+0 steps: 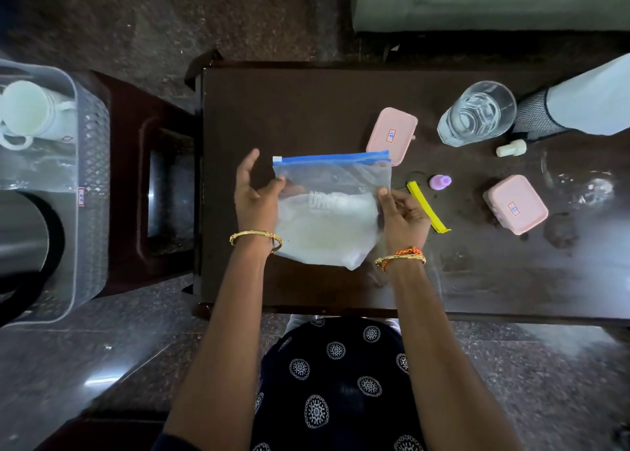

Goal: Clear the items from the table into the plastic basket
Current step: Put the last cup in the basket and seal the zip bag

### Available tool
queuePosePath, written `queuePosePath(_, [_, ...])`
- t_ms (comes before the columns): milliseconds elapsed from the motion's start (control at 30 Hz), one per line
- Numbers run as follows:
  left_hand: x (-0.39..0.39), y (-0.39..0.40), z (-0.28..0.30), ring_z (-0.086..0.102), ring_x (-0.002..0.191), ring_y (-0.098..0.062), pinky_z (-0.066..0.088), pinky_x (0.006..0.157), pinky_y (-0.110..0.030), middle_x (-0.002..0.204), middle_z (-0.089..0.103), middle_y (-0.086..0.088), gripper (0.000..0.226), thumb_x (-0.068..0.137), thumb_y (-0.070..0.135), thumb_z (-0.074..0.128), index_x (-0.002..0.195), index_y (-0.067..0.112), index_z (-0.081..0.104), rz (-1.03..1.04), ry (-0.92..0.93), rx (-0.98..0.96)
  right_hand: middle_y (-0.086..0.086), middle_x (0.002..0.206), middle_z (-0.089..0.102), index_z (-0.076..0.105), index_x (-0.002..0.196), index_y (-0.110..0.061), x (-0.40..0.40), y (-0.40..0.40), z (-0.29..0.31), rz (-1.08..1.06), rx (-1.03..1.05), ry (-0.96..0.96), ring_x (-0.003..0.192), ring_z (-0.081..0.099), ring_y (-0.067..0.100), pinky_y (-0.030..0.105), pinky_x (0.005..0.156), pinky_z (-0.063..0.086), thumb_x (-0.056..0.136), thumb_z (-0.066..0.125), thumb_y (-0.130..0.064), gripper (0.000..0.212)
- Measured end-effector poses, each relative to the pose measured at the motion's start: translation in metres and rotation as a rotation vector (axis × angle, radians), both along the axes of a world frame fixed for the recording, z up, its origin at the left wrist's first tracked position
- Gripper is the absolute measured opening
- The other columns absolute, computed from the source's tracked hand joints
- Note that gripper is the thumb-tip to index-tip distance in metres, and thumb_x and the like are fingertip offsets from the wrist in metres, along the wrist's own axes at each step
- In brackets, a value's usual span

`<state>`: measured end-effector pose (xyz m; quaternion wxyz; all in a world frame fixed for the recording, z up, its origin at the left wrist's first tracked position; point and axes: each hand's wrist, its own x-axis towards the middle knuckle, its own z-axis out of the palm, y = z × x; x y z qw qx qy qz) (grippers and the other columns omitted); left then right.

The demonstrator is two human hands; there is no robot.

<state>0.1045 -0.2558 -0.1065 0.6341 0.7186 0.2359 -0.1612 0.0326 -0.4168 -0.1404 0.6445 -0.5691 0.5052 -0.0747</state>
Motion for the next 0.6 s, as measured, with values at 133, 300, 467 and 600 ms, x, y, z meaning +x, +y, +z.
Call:
queuePosePath(133, [0.002, 0.014, 0.005, 0.063, 0.093, -0.008, 0.050, 0.093, -0.028, 0.117, 0.065, -0.007, 0.031, 0.091, 0.006, 0.055, 0.118, 0.019, 0.061, -0.217, -0.031, 0.071, 0.003, 0.062, 0.053, 0.048, 0.085, -0.024, 0.005, 0.004, 0.012, 0.079, -0.069, -0.046, 0.048, 0.045, 0.010, 0.021, 0.048, 0.038, 0.089, 0.057, -0.001, 0.024])
queuePosePath(300, [0.002, 0.037, 0.002, 0.046, 0.109, -0.008, 0.037, 0.093, -0.022, 0.120, 0.048, 0.006, 0.068, 0.072, 0.027, 0.078, 0.132, 0.022, 0.047, -0.745, 0.113, 0.410, 0.005, 0.097, 0.059, 0.062, 0.112, -0.013, 0.005, 0.005, 0.027, 0.602, -0.193, 0.009, 0.075, 0.051, 0.007, 0.020, 0.072, 0.044, 0.083, 0.054, 0.006, 0.035])
queuePosePath(467, [0.018, 0.055, -0.002, 0.045, 0.110, -0.022, 0.041, 0.102, -0.045, 0.107, 0.048, -0.001, 0.020, 0.081, 0.031, 0.068, 0.099, 0.022, 0.066, -0.890, 0.052, 0.560, 0.008, 0.099, 0.053, 0.065, 0.114, -0.011, 0.005, 0.013, 0.032, 0.904, -0.406, 0.229, 0.079, 0.048, 0.014, 0.015, 0.072, 0.035, 0.080, 0.071, -0.013, 0.035])
queuePosePath(600, [0.028, 0.076, -0.009, 0.041, 0.122, -0.016, 0.038, 0.099, -0.035, 0.131, 0.046, 0.003, 0.012, 0.083, 0.033, 0.066, 0.089, 0.024, 0.062, -0.761, 0.080, 0.329, 0.012, 0.114, 0.053, 0.063, 0.088, -0.018, 0.009, 0.021, 0.033, 0.778, -0.334, 0.260, 0.095, 0.053, 0.022, 0.029, 0.079, 0.047, 0.078, 0.075, -0.029, 0.020])
